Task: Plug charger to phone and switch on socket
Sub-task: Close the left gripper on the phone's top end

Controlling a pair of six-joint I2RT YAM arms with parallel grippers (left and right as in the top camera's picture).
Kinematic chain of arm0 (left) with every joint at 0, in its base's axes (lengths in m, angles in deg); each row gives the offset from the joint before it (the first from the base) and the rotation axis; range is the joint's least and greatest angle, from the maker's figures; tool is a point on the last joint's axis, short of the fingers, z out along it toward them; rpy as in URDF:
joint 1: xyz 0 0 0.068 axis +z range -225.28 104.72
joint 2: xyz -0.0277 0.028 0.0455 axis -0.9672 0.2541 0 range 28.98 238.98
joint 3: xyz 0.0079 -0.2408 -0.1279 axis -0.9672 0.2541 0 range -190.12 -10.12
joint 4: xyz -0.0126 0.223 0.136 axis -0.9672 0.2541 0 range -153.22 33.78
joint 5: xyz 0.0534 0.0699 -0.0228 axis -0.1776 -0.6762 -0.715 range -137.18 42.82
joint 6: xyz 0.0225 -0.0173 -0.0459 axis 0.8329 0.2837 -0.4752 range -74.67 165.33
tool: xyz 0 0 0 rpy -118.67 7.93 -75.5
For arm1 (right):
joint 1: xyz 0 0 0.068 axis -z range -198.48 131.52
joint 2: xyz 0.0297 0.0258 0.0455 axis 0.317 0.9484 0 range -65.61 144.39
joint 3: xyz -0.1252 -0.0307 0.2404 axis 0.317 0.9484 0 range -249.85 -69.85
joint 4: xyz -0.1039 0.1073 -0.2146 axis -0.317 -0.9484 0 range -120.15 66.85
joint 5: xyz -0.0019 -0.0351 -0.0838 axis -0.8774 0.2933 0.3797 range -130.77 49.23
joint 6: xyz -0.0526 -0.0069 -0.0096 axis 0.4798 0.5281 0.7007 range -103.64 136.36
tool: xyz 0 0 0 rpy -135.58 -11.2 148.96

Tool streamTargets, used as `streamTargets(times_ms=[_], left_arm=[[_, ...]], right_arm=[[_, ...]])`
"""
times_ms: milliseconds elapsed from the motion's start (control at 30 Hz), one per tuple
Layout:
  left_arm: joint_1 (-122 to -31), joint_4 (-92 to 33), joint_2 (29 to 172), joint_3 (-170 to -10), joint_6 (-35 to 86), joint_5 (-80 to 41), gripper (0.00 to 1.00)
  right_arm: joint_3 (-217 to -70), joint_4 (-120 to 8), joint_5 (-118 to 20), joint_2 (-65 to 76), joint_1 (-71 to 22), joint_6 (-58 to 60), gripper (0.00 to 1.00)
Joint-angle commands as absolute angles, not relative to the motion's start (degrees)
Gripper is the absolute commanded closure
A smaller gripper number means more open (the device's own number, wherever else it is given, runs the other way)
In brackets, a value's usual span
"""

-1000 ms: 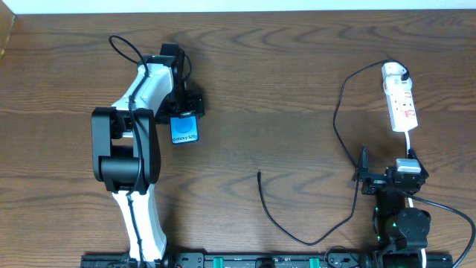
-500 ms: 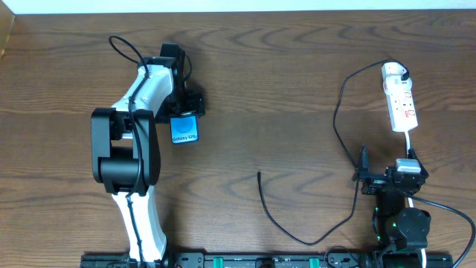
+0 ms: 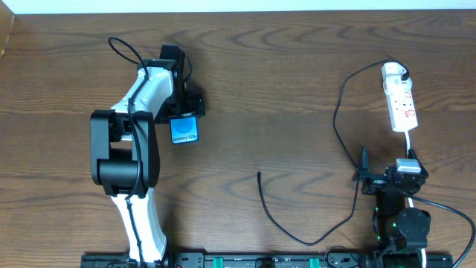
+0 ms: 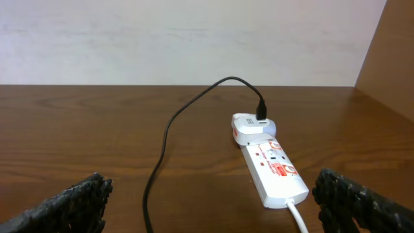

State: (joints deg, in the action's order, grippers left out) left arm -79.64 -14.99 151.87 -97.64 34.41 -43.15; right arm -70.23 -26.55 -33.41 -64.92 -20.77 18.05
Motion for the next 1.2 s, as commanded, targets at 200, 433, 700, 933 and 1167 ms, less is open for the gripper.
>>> streamTargets(times_ms=[200, 433, 700, 933, 1167], left_arm=[[-79.77, -17.11, 153.71, -91.15, 33.58, -43.69, 0.05], [-79.77, -17.35, 153.71, -90.10, 33.60, -43.71, 0.05], [-79.77, -17.35, 153.71, -90.10, 33.60, -43.71, 0.05], [-79.75, -17.33, 153.71, -90.10, 33.60, -43.74, 0.05], [-79.75, -17.31, 153.71, -90.10, 33.62, -43.74, 0.05]], right_arm=[[-70.17, -26.75, -32.97, -65.30, -21.49, 17.24, 0.01], [-70.17, -26.72, -32.95, -65.30, -21.49, 17.24, 0.01], [-70.17, -26.75, -32.97, -65.30, -21.49, 17.24, 0.01], [-70.17, -26.75, -32.97, -65.30, -21.49, 17.24, 0.01], [-70.17, -26.72, -32.97, -65.30, -21.49, 17.24, 0.01]])
